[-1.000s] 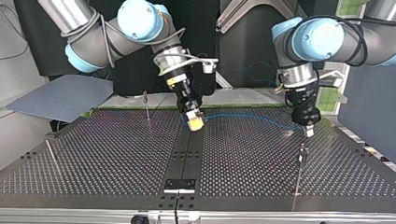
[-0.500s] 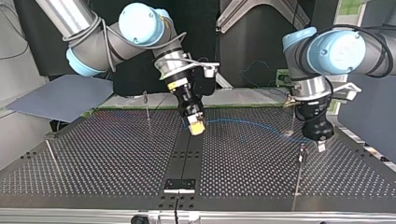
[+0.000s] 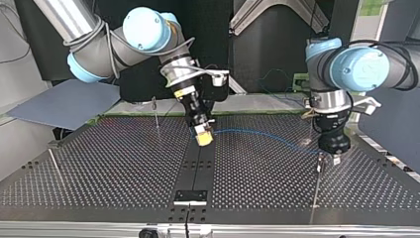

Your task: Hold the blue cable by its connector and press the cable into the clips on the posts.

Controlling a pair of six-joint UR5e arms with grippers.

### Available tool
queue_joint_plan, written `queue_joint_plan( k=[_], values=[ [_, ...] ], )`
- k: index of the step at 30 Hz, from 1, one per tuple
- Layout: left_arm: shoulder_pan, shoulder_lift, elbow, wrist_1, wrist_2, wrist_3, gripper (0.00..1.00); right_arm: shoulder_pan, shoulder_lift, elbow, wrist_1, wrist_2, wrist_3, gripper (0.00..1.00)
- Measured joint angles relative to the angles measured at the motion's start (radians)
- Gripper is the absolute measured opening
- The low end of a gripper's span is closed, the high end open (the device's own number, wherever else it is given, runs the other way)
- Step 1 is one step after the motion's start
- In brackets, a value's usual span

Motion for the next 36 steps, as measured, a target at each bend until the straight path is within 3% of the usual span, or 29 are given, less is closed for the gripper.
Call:
queue_joint_plan(
  k=[14, 23, 36],
  values=[
    [0.061, -0.015, 0.035, 0.004, 0.073, -0.028, 0.00, -0.023, 0.004, 0.000, -0.001, 0.000, -0.001, 0.00],
    [0.098, -0.059, 0.057, 0.005, 0.141, -0.042, 0.00, -0.051, 0.014, -0.010, -0.004, -0.007, -0.001, 0.00],
    [0.198, -0.085, 0.074, 0.031, 0.233, -0.083, 0.00, -0.090, 0.082, -0.101, 0.002, -0.033, 0.000, 0.00]
  ],
)
